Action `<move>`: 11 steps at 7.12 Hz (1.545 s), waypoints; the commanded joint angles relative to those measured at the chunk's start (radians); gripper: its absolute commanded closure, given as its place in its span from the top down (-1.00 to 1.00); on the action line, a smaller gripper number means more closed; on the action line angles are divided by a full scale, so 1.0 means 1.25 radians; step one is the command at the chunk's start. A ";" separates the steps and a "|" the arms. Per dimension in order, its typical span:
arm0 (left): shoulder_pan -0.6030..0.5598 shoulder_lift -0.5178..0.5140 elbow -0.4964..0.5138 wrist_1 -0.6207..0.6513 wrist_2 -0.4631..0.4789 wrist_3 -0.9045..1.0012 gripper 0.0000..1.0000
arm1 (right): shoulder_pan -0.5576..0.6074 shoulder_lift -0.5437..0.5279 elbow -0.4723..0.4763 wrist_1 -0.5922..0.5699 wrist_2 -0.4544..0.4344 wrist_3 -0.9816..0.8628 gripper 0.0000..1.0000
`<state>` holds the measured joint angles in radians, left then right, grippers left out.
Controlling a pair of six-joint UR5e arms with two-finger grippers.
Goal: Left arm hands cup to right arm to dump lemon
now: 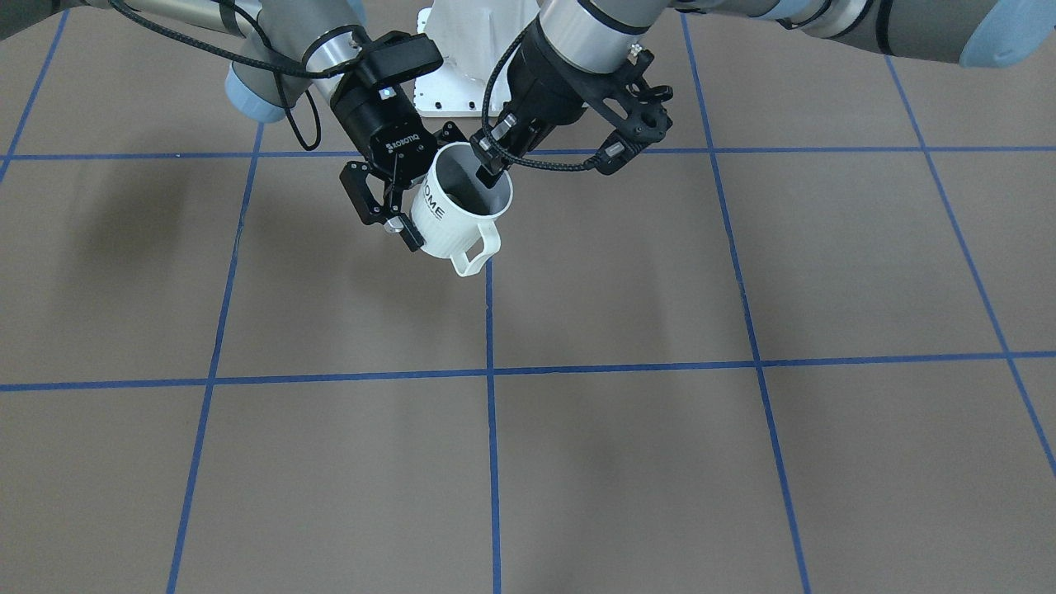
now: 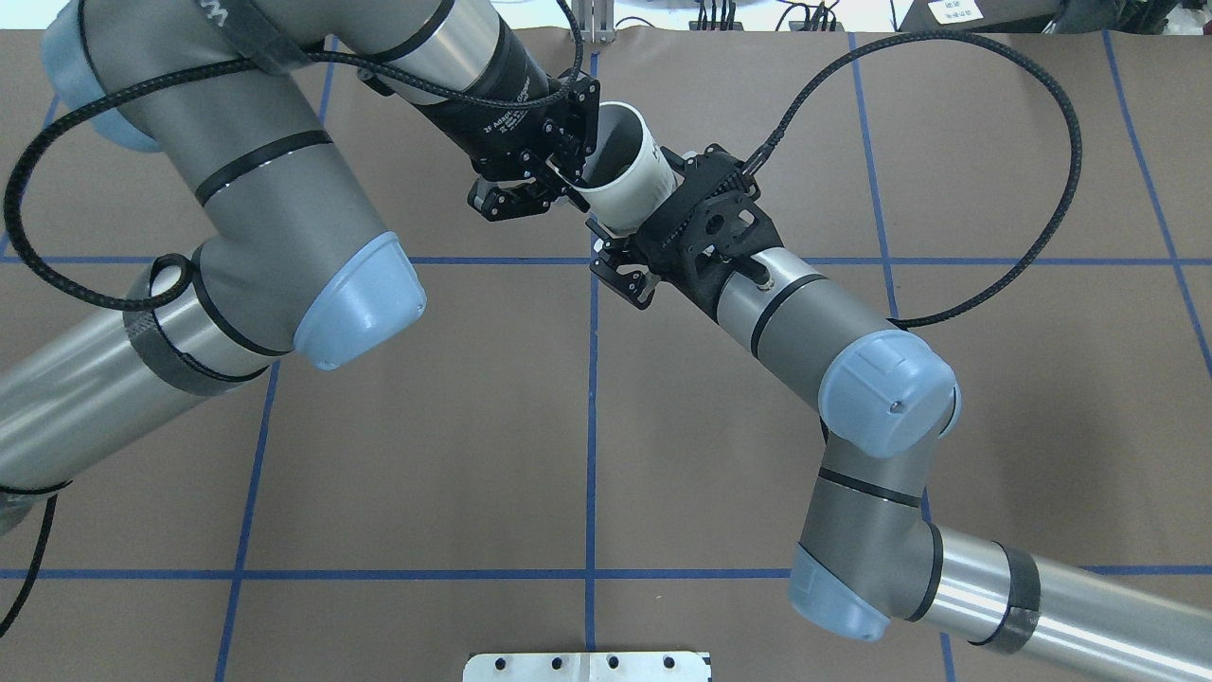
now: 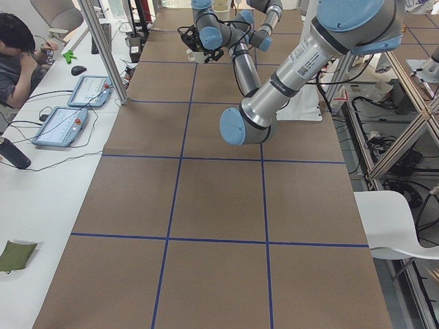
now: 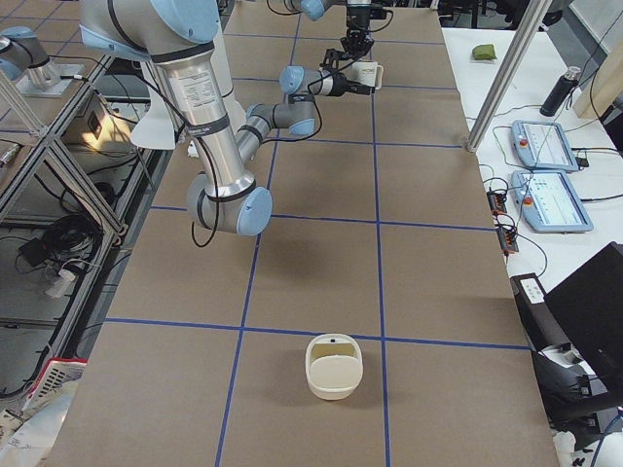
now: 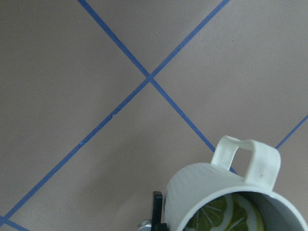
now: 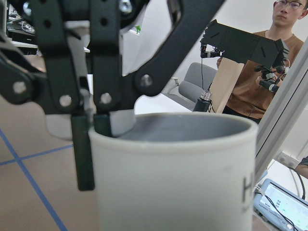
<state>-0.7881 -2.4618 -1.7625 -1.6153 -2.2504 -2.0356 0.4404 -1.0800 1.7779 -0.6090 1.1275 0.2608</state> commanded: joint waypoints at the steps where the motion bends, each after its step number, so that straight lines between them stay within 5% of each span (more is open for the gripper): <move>1: 0.007 -0.001 0.000 0.000 0.000 0.000 -1.00 | 0.000 0.000 0.000 0.000 0.000 0.000 0.97; 2: 0.007 -0.001 0.000 -0.001 0.000 0.000 -1.00 | 0.000 0.001 0.004 0.001 0.000 0.001 0.82; 3: 0.007 -0.001 -0.001 -0.002 0.000 0.004 -0.84 | 0.000 0.002 0.010 0.000 -0.001 0.001 0.38; 4: 0.007 0.001 -0.001 -0.001 0.001 0.021 0.98 | -0.007 -0.011 0.020 0.000 -0.002 0.011 -0.44; 5: 0.003 0.002 -0.009 -0.001 -0.001 0.026 1.00 | -0.016 -0.023 0.027 -0.005 -0.003 0.017 -0.75; 8: -0.118 0.029 -0.017 0.011 -0.141 0.150 1.00 | -0.014 -0.037 0.026 -0.006 -0.004 0.018 -0.66; 11: -0.157 0.170 -0.062 0.013 -0.150 0.419 1.00 | 0.041 -0.049 0.025 -0.072 0.008 0.182 -0.66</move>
<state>-0.9701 -2.3307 -1.7998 -1.6001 -2.4406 -1.6584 0.4554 -1.1381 1.8078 -0.6417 1.1295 0.4171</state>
